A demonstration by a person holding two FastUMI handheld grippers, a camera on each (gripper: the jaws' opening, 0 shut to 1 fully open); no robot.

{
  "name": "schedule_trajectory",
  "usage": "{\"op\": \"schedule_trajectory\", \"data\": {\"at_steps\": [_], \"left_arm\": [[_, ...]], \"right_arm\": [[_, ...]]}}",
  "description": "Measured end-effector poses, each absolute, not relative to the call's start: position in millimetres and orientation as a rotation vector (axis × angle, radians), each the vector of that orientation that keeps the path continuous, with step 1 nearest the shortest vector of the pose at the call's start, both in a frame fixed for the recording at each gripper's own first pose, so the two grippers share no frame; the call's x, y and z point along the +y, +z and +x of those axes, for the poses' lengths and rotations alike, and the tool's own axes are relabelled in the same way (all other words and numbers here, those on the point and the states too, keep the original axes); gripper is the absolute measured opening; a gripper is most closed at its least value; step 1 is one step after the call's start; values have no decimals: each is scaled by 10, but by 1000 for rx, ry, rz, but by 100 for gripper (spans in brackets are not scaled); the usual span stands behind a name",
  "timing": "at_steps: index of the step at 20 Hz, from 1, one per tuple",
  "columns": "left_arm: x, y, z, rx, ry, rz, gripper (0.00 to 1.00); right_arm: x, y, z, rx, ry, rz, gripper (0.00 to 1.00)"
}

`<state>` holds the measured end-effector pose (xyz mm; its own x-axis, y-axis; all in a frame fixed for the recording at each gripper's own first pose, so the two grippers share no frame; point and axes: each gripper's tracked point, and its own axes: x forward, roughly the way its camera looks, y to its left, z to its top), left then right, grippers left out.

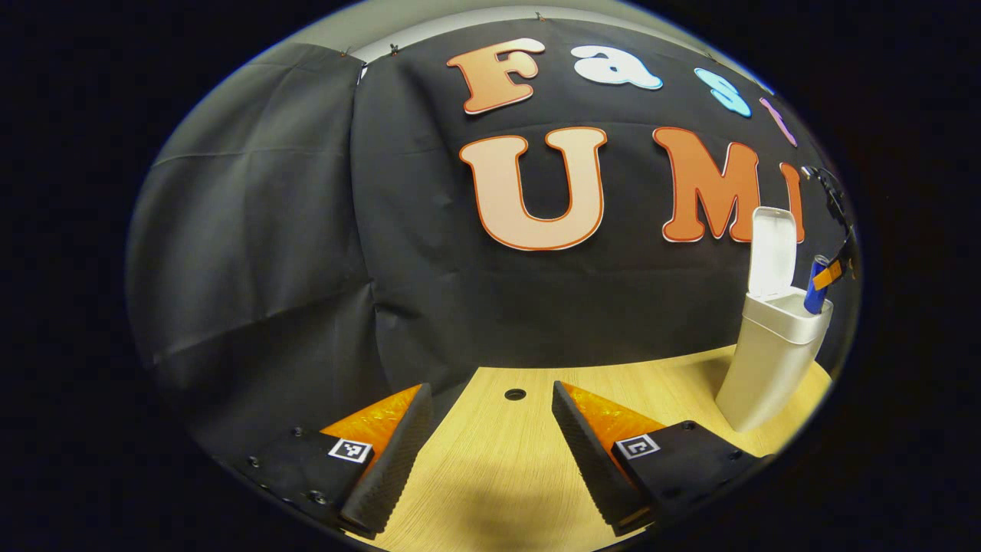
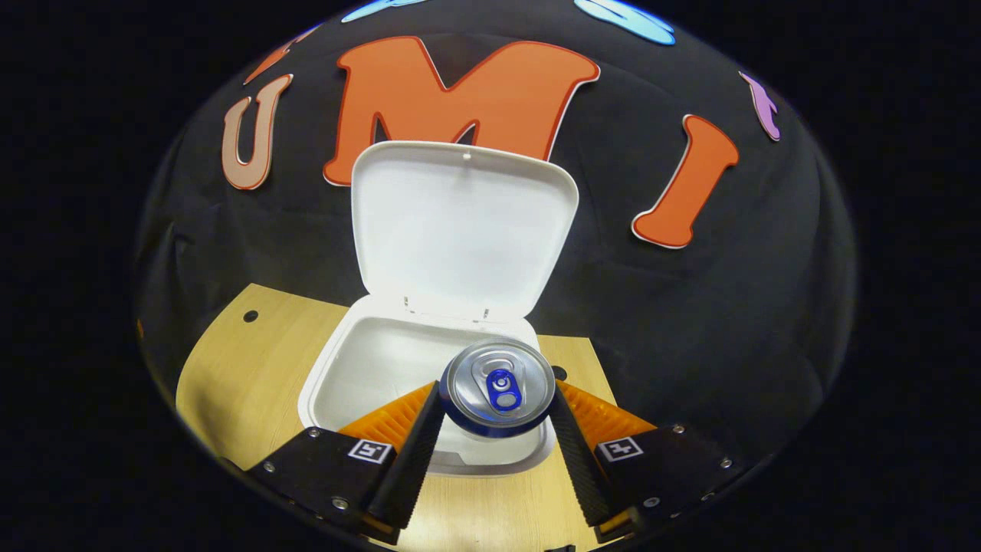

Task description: Press the lid of the desktop garbage bin to open it, pick up the crumpled paper on the desktop and throw it into the bin, then pick up the pop can on the desktop and drop it into the bin, and finally close the garbage bin lid.

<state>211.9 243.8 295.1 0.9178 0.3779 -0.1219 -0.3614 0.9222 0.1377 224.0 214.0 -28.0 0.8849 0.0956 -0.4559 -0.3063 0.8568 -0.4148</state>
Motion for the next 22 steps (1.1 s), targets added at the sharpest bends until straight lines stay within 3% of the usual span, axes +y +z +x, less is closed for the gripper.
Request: {"op": "schedule_trajectory", "data": {"at_steps": [7,13,22], "left_arm": [[2304,3019,2226,130,347,114,99],[2143,3048,2298,115,307,99,99],[2120,3075,2359,92,289,91,99]], "right_arm": [[2153,-3,2092,383,255,-414,98],[2050,588,2139,302,233,-430,99],[2653,1821,2479,225,277,-381,99]]}}
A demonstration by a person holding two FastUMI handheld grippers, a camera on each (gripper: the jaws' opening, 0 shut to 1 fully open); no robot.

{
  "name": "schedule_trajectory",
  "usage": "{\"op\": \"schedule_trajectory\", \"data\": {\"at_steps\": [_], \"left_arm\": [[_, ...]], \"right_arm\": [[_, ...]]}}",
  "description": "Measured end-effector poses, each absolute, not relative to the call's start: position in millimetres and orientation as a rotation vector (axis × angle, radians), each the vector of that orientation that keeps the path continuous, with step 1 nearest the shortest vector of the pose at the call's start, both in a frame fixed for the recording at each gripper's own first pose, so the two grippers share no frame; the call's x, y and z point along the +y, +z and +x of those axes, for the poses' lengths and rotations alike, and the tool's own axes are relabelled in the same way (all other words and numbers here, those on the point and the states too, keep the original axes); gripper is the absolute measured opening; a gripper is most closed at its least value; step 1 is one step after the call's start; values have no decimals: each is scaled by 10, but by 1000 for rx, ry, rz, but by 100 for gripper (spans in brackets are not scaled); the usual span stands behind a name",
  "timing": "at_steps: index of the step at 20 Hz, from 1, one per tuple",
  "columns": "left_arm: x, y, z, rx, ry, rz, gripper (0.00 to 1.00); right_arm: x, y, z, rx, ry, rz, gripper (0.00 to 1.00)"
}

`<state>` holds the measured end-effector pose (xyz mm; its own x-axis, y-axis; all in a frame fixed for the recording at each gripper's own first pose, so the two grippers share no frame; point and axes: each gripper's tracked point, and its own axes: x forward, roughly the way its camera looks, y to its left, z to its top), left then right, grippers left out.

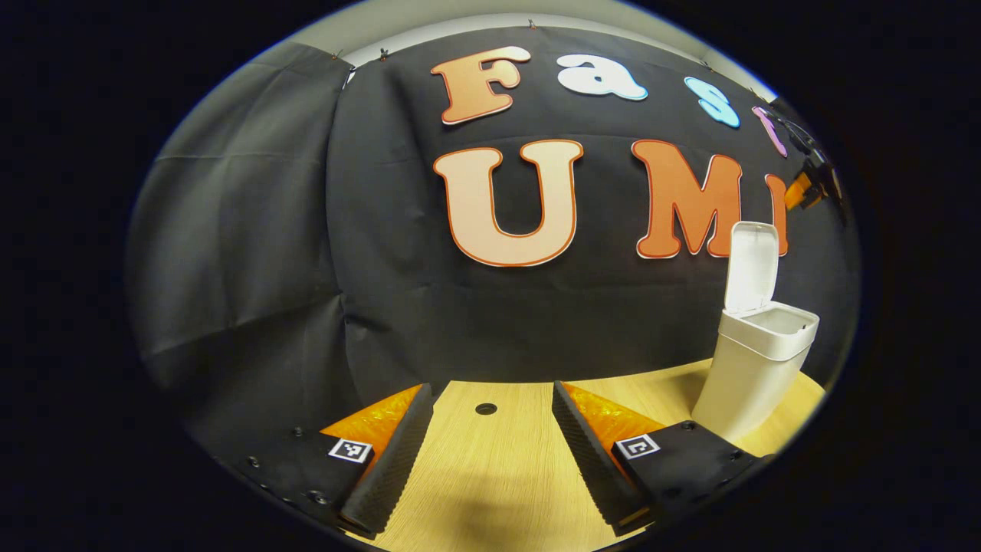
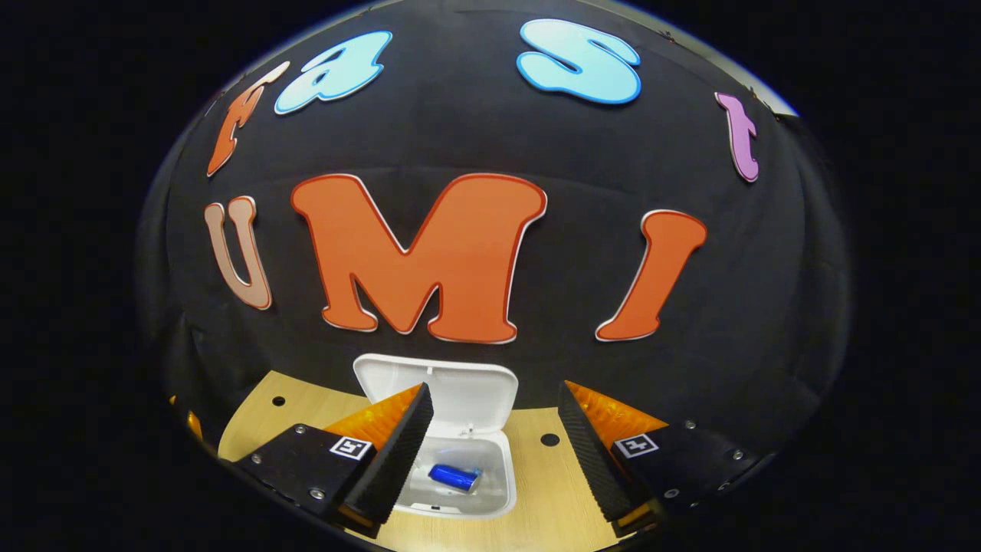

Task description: Press the lid of the desktop garbage bin to open it, pick up the crumpled paper on the desktop and throw it into the bin, then pick up the pop can on the desktop and drop it into the bin, and finally close the garbage bin lid.

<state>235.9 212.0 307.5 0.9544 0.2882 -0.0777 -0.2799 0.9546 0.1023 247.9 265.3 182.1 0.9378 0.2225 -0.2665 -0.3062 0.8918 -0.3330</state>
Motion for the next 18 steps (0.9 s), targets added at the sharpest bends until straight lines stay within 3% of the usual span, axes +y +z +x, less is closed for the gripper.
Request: {"op": "schedule_trajectory", "data": {"at_steps": [5,9,11,18], "left_arm": [[2194,3048,2348,98,304,95,99],[2220,3054,2311,99,318,94,96],[2252,3037,2289,99,321,85,100],[2268,3048,2269,106,342,110,99]], "right_arm": [[3013,2012,2857,244,277,-452,99],[3227,1797,3102,343,293,-396,99],[3141,1591,3279,387,261,-414,99],[3015,1210,3243,448,274,-437,100]]}}
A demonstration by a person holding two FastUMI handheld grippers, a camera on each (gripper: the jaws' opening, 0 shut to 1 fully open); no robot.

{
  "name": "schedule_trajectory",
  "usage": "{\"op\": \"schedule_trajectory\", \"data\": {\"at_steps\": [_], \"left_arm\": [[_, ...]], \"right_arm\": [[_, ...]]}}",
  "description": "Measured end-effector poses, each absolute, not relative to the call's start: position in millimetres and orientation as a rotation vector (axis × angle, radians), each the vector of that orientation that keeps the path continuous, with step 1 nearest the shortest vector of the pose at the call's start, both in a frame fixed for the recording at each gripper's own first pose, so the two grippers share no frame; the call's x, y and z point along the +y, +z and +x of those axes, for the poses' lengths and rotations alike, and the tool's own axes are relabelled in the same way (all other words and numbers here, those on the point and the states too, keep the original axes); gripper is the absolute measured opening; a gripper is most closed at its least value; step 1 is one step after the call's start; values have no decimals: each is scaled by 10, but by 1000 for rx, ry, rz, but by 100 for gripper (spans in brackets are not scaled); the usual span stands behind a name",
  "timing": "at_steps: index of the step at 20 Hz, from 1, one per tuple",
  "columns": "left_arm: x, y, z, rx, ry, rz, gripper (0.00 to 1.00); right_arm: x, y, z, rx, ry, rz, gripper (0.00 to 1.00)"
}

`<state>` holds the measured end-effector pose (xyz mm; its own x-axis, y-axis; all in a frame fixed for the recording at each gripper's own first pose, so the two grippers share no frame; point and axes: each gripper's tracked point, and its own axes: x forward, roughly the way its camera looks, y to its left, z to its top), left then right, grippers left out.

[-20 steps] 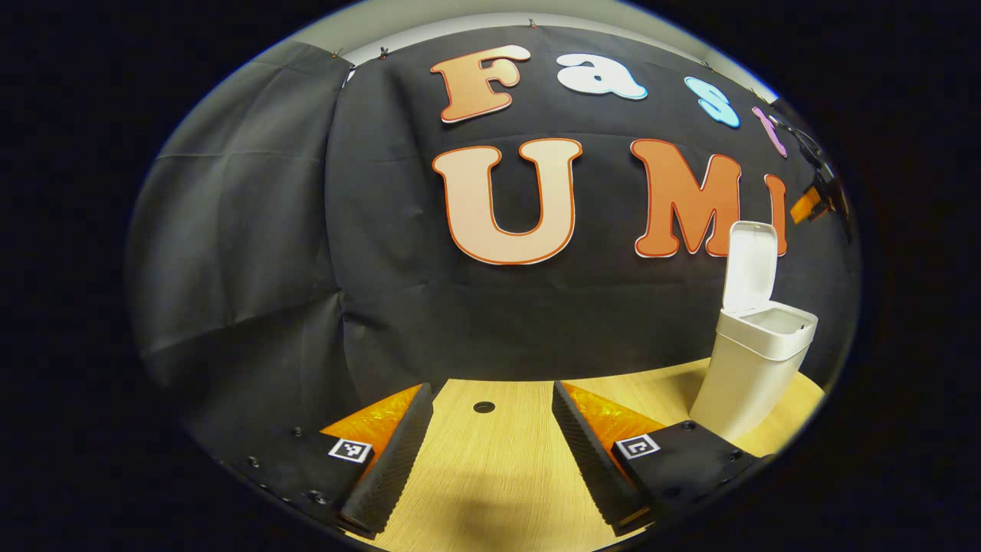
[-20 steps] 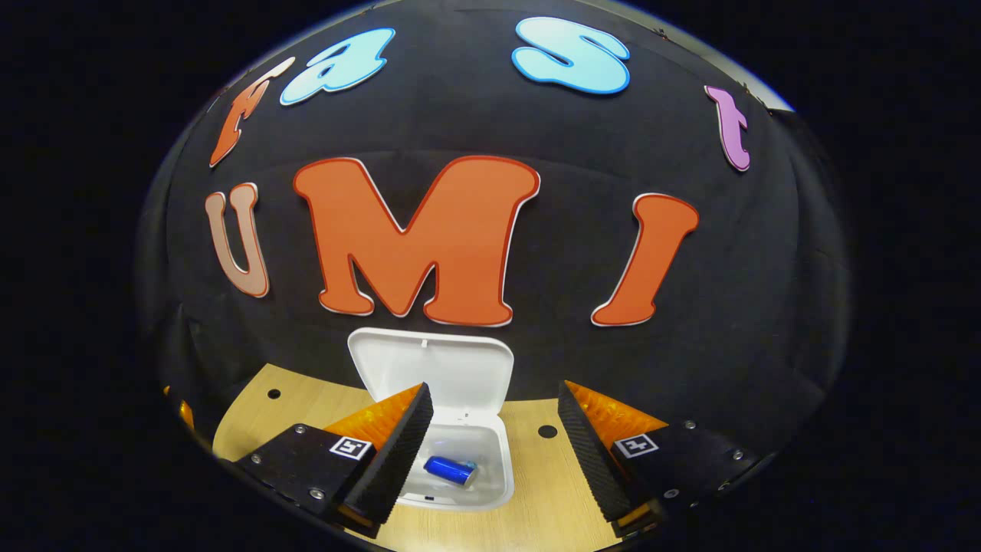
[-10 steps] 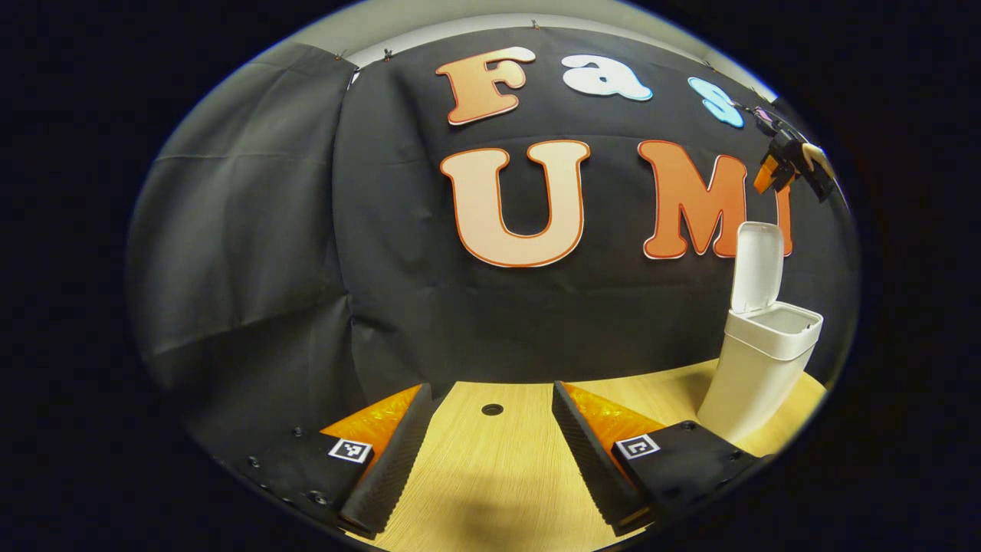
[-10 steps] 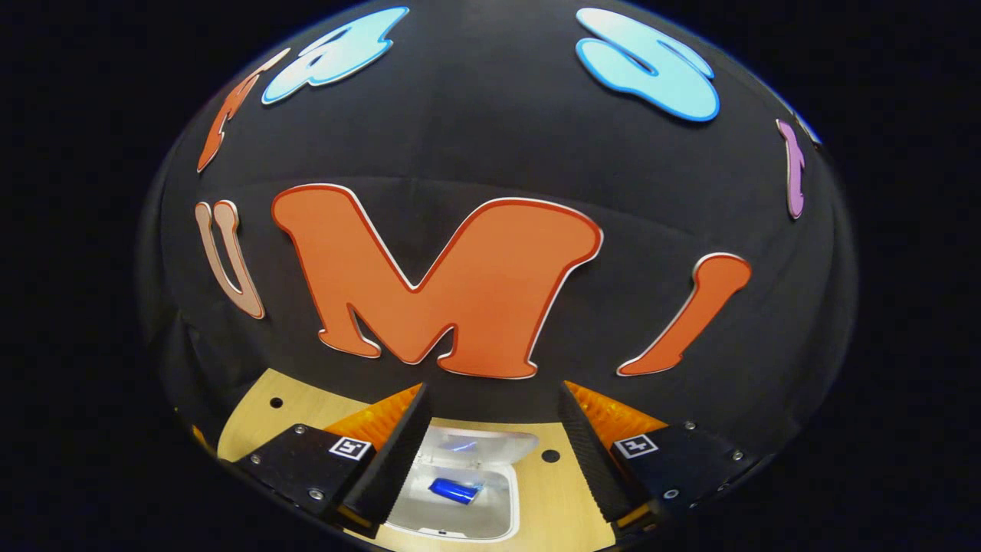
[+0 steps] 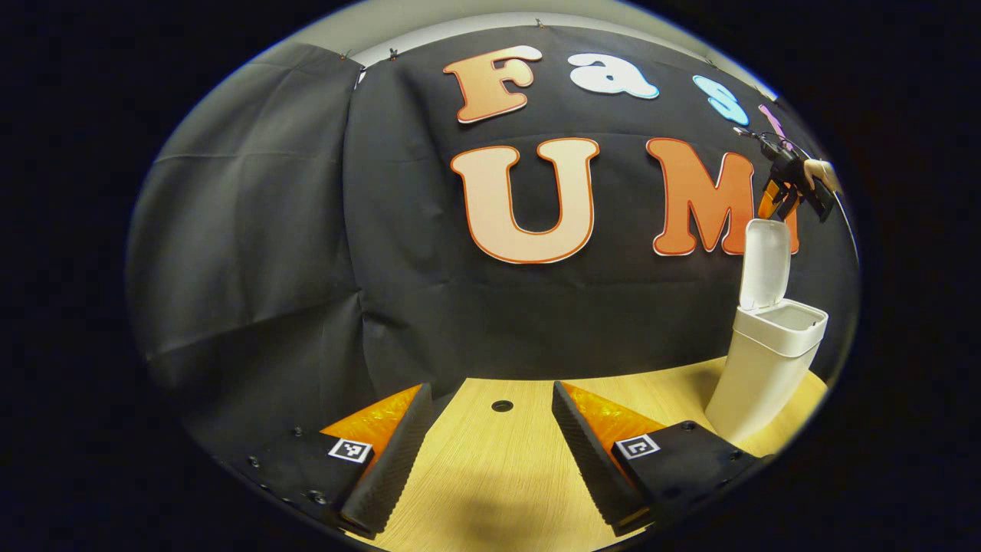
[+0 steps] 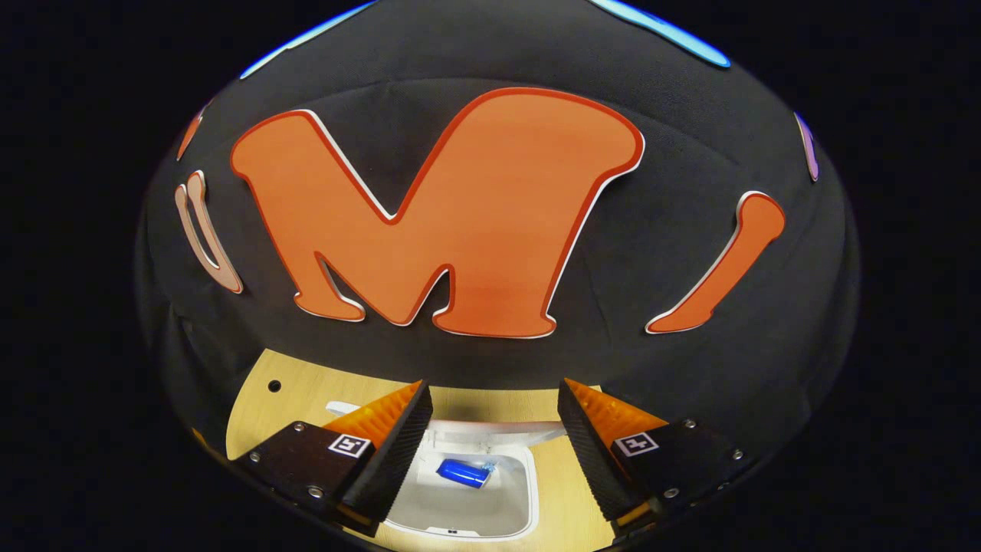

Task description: Press the lid of the desktop garbage bin to open it, pick up the crumpled paper on the desktop and throw it into the bin, then pick up the pop can on the desktop and drop it into the bin, and finally close the garbage bin lid.

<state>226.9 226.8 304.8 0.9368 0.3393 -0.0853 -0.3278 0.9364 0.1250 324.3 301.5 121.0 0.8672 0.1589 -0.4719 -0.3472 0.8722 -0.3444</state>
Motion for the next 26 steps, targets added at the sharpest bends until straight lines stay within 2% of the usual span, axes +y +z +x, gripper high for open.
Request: {"op": "schedule_trajectory", "data": {"at_steps": [1,2,9,10,12,18,26], "left_arm": [[2246,3064,2274,105,338,113,96],[2225,3089,2269,99,332,115,99],[2059,3190,2272,71,307,114,99],[2036,3187,2267,71,303,110,96],[2011,3199,2227,69,299,109,99],[1993,3244,2067,59,301,108,99],[1972,3192,1906,76,298,114,99]], "right_arm": [[2989,1176,3205,452,278,-444,99],[2962,1144,3158,459,283,-448,99],[2720,767,2751,526,324,-479,100],[2671,700,2700,540,323,-479,100],[2587,541,2605,567,325,-472,100],[2350,-30,2353,665,331,-472,100],[2181,-545,2154,709,315,-412,99]]}}
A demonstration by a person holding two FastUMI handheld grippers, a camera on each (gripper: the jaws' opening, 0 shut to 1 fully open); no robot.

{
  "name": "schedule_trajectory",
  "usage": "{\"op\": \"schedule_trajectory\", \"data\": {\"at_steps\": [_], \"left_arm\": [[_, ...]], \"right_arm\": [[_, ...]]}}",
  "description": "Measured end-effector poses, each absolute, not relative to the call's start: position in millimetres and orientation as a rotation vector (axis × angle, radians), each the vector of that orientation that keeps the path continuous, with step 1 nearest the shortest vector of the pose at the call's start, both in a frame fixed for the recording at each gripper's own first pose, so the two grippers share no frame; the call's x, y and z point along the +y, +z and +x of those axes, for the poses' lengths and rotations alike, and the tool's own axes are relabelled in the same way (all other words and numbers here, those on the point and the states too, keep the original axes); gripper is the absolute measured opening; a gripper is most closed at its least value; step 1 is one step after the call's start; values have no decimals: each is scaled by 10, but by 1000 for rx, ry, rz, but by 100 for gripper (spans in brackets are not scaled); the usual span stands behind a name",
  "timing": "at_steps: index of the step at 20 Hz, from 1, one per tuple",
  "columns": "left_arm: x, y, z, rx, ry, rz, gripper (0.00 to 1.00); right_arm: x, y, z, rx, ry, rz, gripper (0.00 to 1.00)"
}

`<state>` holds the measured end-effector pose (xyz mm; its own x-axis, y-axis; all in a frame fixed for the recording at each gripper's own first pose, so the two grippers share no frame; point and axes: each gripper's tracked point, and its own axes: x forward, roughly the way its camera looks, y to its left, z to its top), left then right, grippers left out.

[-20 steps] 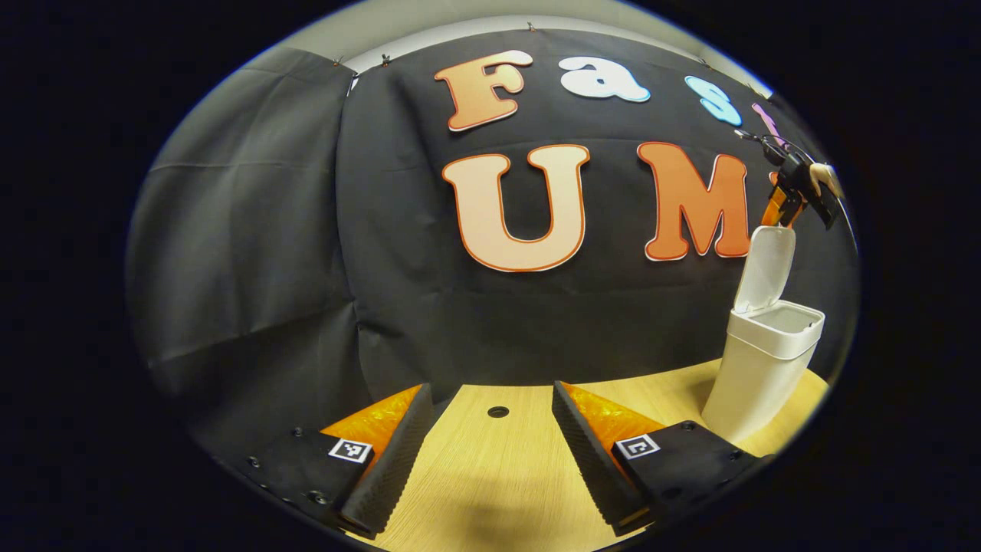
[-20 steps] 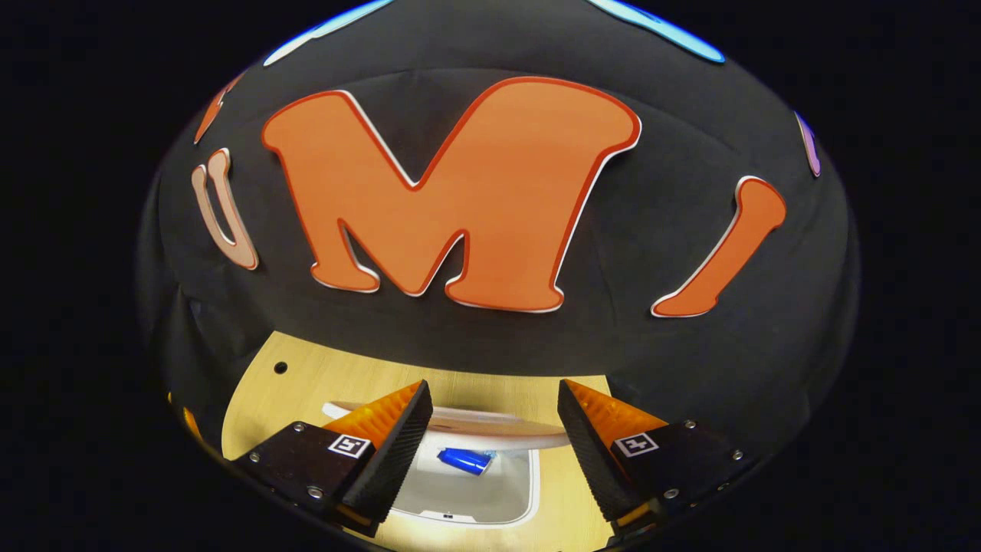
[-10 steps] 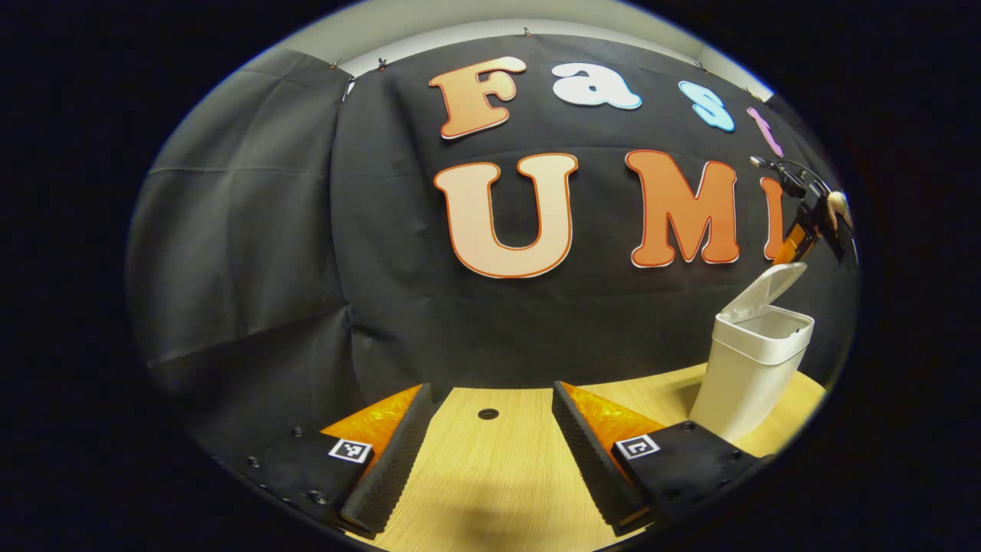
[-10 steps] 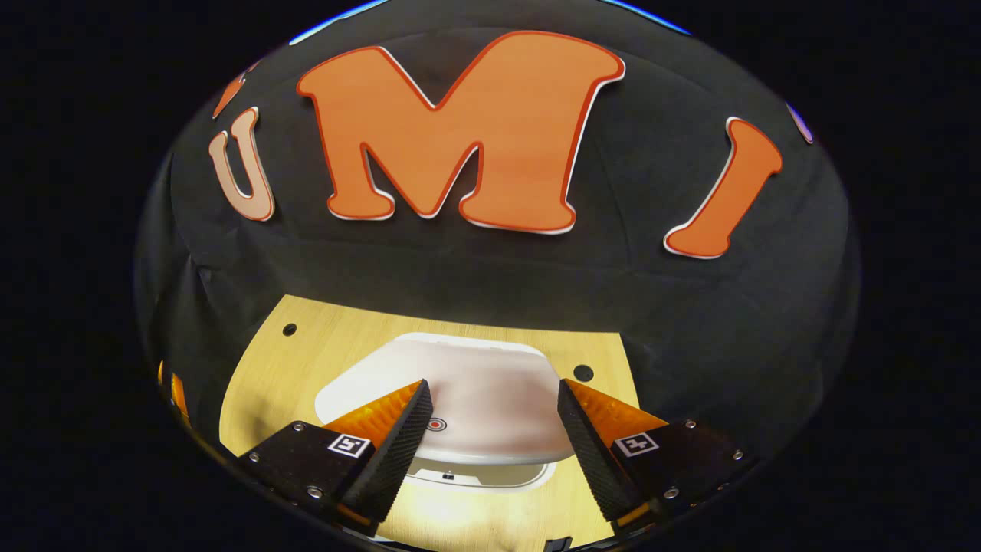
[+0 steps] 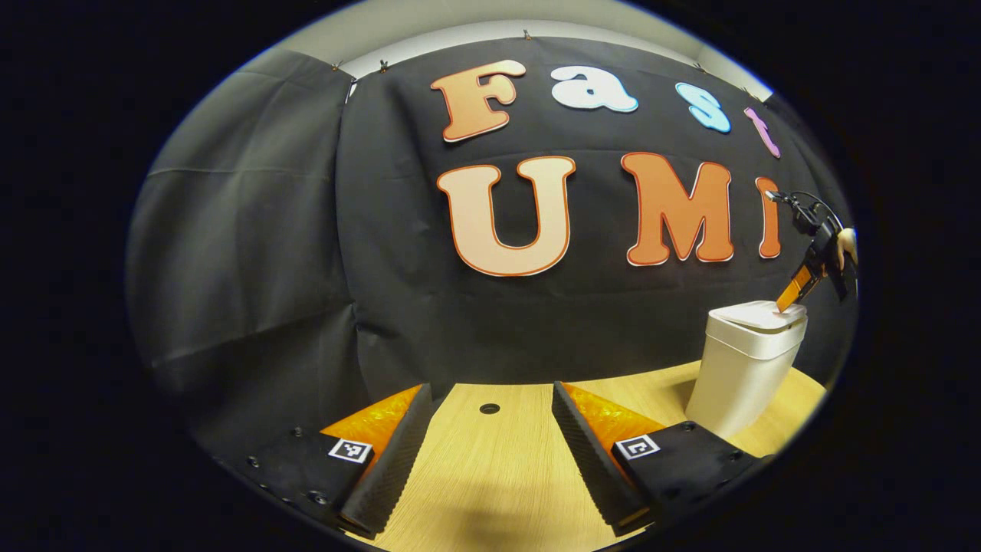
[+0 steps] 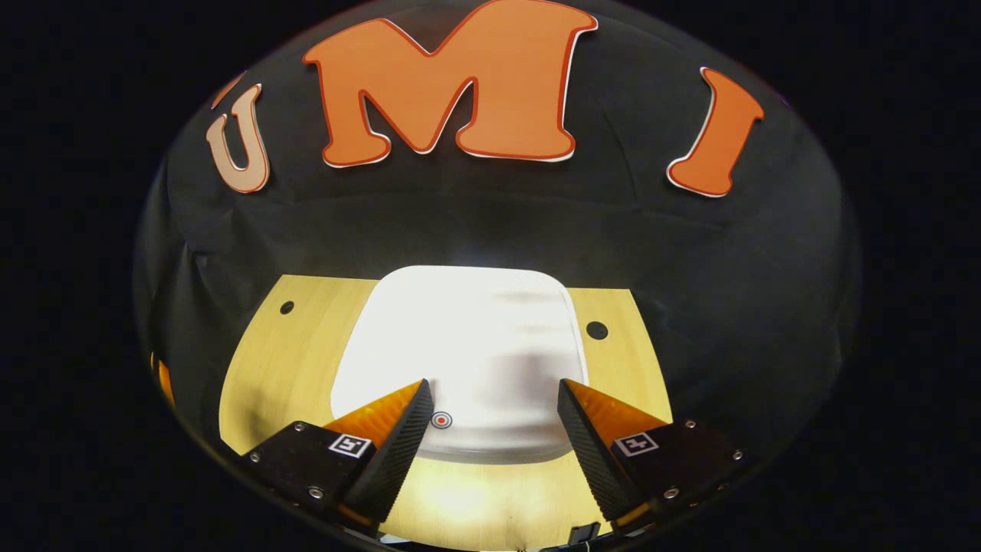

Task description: Press the lid of the desktop garbage bin to open it, pick up the crumpled paper on the desktop and throw it into the bin, then pick up the pop can on the desktop and drop it into the bin, and finally close the garbage bin lid.

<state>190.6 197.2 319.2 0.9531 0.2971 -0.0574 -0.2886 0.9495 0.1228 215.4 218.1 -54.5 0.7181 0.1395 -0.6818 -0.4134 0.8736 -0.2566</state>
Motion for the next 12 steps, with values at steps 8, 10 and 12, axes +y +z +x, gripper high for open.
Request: {"op": "schedule_trajectory", "data": {"at_steps": [8,10,12], "left_arm": [[1837,3184,1909,73,281,120,99],[1798,3187,1922,70,273,116,99],[1775,3193,1938,66,267,109,99]], "right_arm": [[2142,-611,2091,706,323,-420,100],[2139,-623,2109,685,333,-431,100],[2147,-599,2117,665,330,-396,100]]}}
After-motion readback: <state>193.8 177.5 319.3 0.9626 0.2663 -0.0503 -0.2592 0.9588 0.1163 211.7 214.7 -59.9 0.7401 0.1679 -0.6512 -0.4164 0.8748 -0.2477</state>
